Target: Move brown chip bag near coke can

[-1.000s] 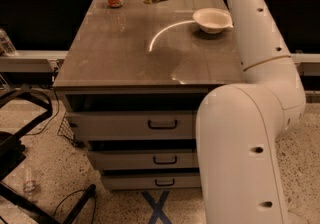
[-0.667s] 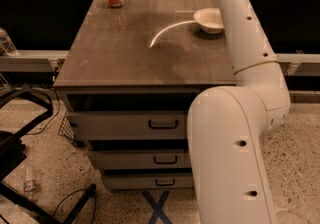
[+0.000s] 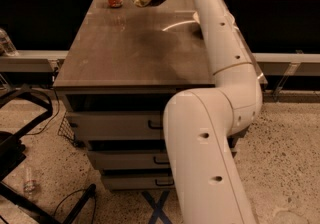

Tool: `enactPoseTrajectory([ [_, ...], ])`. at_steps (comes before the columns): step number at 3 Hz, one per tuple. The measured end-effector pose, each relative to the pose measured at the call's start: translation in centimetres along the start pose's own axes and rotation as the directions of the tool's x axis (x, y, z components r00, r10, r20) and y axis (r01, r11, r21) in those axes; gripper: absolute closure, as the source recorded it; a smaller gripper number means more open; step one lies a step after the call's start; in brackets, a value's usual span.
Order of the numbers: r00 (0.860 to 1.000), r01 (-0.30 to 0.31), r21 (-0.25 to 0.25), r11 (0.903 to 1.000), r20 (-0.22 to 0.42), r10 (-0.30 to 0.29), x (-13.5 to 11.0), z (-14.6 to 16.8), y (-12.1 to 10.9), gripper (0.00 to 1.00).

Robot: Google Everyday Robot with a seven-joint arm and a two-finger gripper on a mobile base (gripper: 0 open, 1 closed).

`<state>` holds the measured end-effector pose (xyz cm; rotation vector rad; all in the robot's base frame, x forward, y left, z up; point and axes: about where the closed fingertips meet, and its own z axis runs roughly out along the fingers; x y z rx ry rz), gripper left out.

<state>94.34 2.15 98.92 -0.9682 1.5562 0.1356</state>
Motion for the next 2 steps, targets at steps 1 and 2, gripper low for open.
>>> enactPoseTrajectory([
  [1,0.991,-0.062,-0.027,0.9977,-0.117,0.059,1.1,1.8,2.5,1.0],
  [2,0.972,-0.126,-0.032,0.9916,-0.203,0.116,2.4,3.2,4.4,1.0],
])
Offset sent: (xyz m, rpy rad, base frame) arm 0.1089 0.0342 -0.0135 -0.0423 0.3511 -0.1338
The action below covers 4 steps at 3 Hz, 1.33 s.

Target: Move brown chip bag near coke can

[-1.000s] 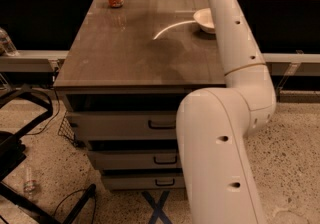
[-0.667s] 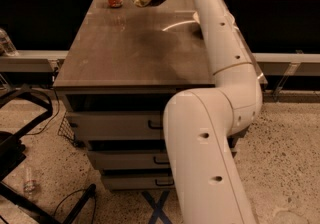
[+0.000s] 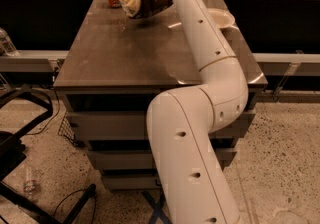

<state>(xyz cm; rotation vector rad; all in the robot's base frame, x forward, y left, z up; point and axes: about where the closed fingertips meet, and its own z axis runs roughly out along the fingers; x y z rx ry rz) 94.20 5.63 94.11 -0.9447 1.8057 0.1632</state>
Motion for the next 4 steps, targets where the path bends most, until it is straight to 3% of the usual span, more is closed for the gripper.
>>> enactPoseTrajectory([
  [1,1.0,-0.014,-0.006,0.9999,-0.007,0.014,0.2,0.4,0.4,0.75],
  [2,1.0,-0.015,-0.012,0.9998,-0.011,0.015,0.4,0.9,0.7,0.44],
  [4,1.0,-0.015,-0.02,0.9997,-0.017,0.015,0.7,1.5,1.2,0.01],
])
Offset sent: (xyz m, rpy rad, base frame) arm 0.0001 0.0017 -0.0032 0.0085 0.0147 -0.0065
